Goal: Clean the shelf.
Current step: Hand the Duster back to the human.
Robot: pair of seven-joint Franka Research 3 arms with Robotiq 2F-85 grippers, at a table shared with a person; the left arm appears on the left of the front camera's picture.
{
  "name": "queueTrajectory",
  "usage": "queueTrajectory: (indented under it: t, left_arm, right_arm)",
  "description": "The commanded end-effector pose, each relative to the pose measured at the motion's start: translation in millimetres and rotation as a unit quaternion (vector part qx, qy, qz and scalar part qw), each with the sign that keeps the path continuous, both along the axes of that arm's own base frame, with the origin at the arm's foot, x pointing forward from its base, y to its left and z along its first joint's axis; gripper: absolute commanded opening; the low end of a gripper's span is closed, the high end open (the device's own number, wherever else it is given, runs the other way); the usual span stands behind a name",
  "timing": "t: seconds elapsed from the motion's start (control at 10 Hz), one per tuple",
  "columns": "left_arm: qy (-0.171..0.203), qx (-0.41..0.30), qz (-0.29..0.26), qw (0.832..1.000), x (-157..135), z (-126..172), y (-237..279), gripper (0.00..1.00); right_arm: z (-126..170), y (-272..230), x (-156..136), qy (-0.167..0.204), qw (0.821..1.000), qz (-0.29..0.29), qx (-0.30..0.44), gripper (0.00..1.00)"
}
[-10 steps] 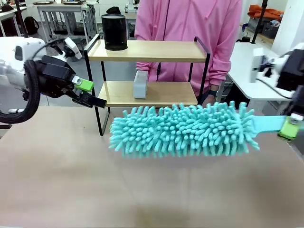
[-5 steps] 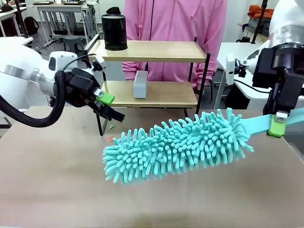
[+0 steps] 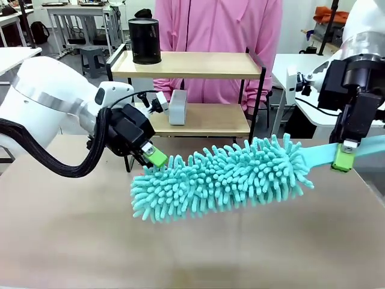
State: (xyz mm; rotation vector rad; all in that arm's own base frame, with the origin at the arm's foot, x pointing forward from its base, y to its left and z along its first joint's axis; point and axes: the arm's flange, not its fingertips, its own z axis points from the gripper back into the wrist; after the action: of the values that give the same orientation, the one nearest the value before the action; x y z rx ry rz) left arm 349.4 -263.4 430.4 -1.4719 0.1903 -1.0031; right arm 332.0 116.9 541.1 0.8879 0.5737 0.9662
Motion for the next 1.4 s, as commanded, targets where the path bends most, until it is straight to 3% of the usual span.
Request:
queueTrajectory:
  t: [0.0,0.7,0.8,0.9,1.0,1.1,1.2,1.3]
  left_arm:
    - [-0.009,0.006,-0.016,1.0,-7.8,4.8,-0.6,1.0]
    - [-0.029,0.0,-0.019,0.999,-12.4,4.5,-3.0,1.0]
    - [-0.041,-0.001,-0.015,0.999,-11.8,5.0,-2.1,0.41]
    - [-0.038,-0.004,-0.019,0.999,-11.9,5.4,-2.5,0.41]
    - [-0.039,-0.003,-0.025,0.999,-12.5,5.4,-2.9,0.0]
    - [-0.038,0.0,-0.029,0.999,-13.3,4.8,-3.8,0.35]
    - [-0.036,0.002,-0.032,0.999,-14.5,4.0,-5.0,0.0]
    - [-0.036,0.005,-0.035,0.999,-15.3,2.7,-6.0,0.0]
  right_arm:
    - [-5.4,-5.3,0.4,-0.014,0.999,-0.02,0.038,0.11]
    - [-10.3,-7.2,0.5,-0.006,0.998,-0.033,0.053,0.11]
    - [-9.9,-6.5,0.5,-0.007,0.998,-0.034,0.052,0.11]
    - [-9.8,-6.3,0.4,-0.008,0.998,-0.037,0.051,0.11]
    - [-10.8,-7.4,0.9,-0.01,0.998,-0.041,0.05,0.11]
    - [-12.4,-9.0,1.2,-0.009,0.998,-0.044,0.049,0.11]
    - [-13.5,-10.4,0.8,-0.01,0.998,-0.049,0.046,0.11]
    - [-13.9,-11.3,0.6,-0.01,0.998,-0.05,0.048,0.11]
